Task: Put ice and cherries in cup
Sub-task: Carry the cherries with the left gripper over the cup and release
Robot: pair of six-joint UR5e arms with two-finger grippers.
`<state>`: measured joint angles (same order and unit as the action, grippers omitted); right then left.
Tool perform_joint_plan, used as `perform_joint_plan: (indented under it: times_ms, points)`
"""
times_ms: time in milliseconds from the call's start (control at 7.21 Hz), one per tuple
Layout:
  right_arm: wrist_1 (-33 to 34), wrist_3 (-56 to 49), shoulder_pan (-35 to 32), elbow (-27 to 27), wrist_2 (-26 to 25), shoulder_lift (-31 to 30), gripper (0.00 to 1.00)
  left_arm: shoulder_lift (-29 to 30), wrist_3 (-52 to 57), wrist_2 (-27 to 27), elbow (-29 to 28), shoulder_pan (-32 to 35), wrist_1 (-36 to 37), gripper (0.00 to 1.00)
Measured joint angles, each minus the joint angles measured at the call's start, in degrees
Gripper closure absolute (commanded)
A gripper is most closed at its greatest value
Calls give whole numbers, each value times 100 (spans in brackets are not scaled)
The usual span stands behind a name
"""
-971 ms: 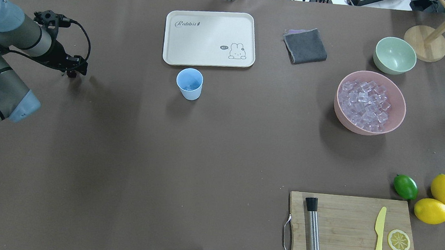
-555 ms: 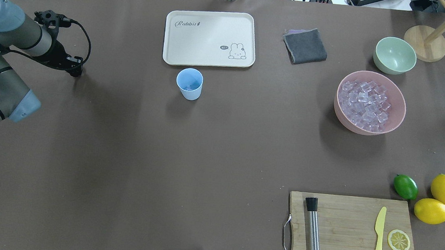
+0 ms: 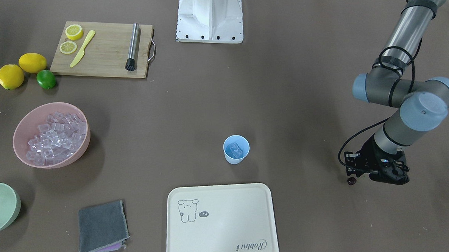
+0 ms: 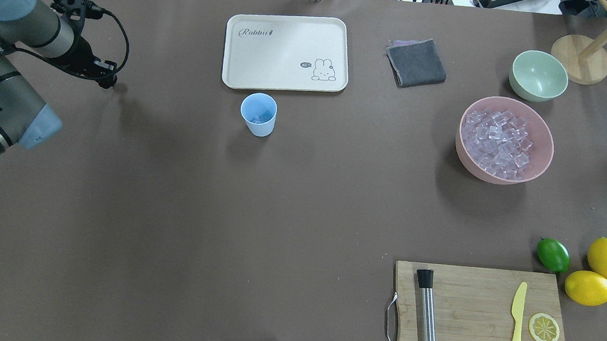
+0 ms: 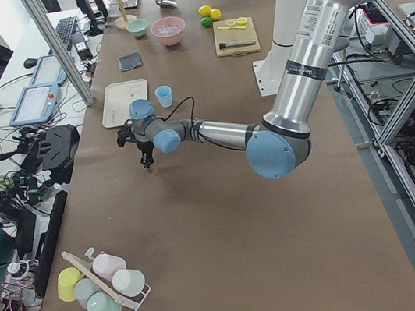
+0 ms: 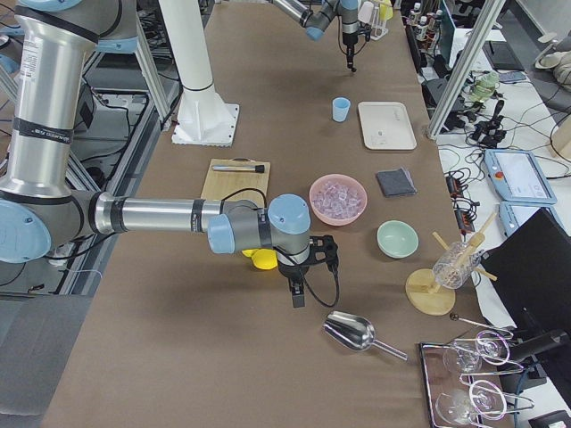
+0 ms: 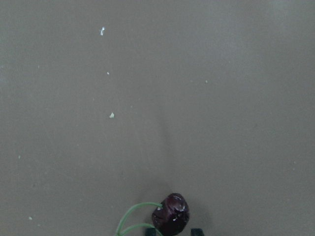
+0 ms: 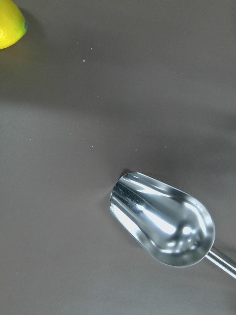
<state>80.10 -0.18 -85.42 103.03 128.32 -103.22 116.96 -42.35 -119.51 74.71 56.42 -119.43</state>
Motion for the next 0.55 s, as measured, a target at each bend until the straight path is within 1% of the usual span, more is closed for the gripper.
perform_joint_plan:
  times_ms: [277,555]
  points:
    - [-1,0,-1,38,5,-1,1,449,-609,-1,387,-16,623,66]
    - [5,0,-1,72,6,-2,1,1075,-1561,14,587,-171,1002,66]
